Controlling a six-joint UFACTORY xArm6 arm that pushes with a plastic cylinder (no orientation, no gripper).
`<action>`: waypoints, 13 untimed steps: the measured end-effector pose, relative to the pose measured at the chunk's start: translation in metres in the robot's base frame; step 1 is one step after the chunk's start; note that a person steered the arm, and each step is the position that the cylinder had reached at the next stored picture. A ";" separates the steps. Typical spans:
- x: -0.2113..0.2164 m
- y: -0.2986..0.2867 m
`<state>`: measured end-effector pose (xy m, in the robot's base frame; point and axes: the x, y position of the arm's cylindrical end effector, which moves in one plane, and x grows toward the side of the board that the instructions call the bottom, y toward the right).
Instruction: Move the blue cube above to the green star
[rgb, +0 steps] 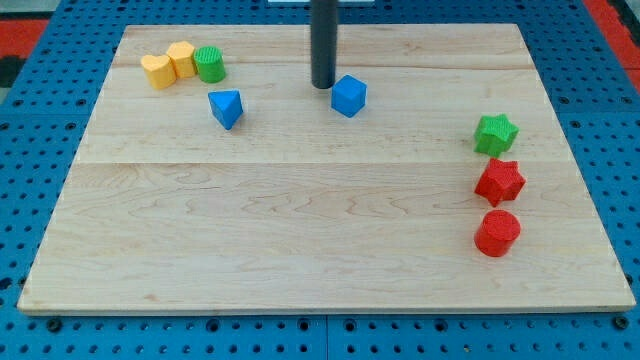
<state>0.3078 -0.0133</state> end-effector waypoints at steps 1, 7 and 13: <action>0.023 0.005; 0.014 0.203; 0.005 0.248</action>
<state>0.3130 0.2344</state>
